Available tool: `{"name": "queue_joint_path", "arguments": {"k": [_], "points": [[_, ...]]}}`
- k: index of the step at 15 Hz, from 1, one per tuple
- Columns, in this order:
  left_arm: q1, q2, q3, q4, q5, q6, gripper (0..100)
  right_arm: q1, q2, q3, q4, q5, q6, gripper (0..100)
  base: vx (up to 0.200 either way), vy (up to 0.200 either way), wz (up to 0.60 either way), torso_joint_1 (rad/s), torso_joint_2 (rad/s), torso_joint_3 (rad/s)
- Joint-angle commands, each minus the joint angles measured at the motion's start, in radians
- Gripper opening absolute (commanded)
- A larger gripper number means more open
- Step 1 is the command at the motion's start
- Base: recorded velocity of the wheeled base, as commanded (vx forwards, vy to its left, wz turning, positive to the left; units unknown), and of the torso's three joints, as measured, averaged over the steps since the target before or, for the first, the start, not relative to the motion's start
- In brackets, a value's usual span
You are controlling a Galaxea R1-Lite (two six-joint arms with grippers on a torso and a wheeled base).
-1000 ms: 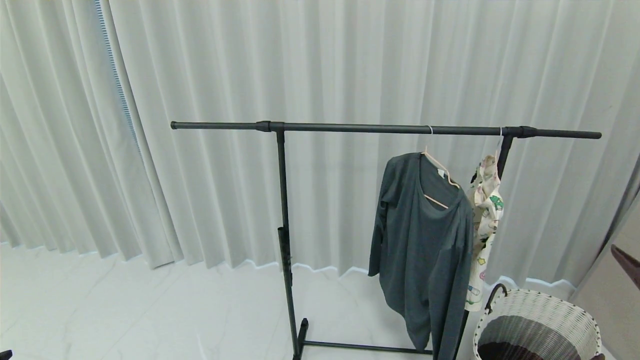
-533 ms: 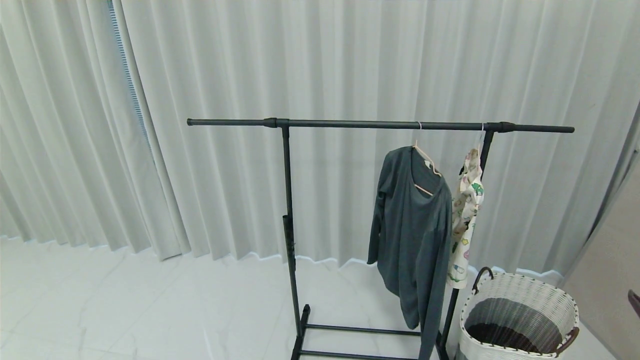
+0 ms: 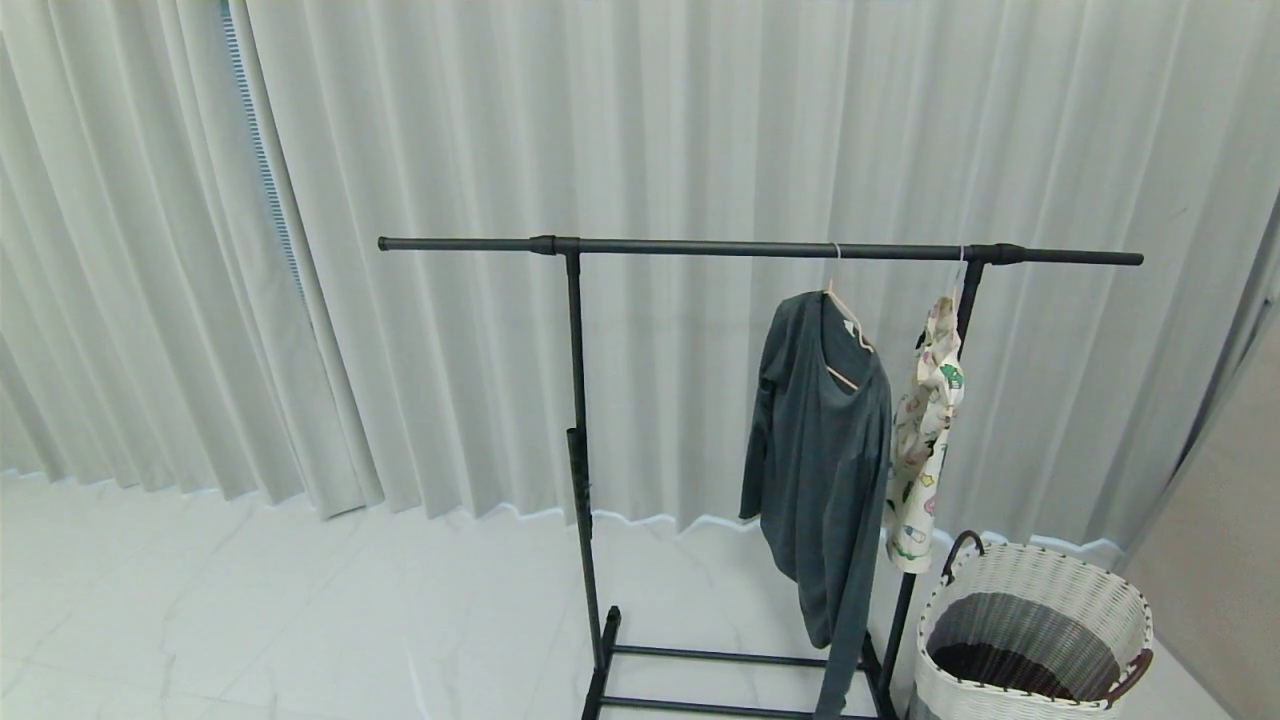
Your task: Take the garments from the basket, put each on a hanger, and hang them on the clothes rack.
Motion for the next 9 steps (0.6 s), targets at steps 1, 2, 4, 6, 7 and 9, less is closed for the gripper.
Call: {"name": "queue_joint_path", "arguments": {"k": [1,2,4,6,7,9], "points": [[0.0,0.001,0.005,-0.001,-0.039,-0.01,100,0.003,-0.155,0.004,0.101,-0.056,0.05,100,0.0,0.0,0.0,0.0,0.0,0.0],[0.0,0.001,0.005,-0.001,-0.087,-0.01,100,0.003,-0.155,0.006,0.099,-0.052,0.057,100,0.0,0.0,0.0,0.0,0.0,0.0],[0.0,0.001,0.008,-0.001,-0.174,-0.048,100,0.001,-0.155,0.007,0.093,-0.05,0.065,100,0.0,0.0,0.0,0.0,0.0,0.0],[-0.003,0.001,0.015,0.005,-0.189,-0.074,100,0.003,-0.155,0.012,0.067,0.109,0.067,100,0.0,0.0,0.0,0.0,0.0,0.0],[-0.003,0.0,0.015,0.005,-0.189,-0.079,100,0.003,-0.155,0.012,0.076,0.221,0.07,100,0.0,0.0,0.0,0.0,0.0,0.0],[-0.003,0.0,0.015,0.005,-0.188,-0.082,100,0.078,-0.157,0.012,0.082,0.264,0.053,100,0.0,0.0,0.0,0.0,0.0,0.0]]}}
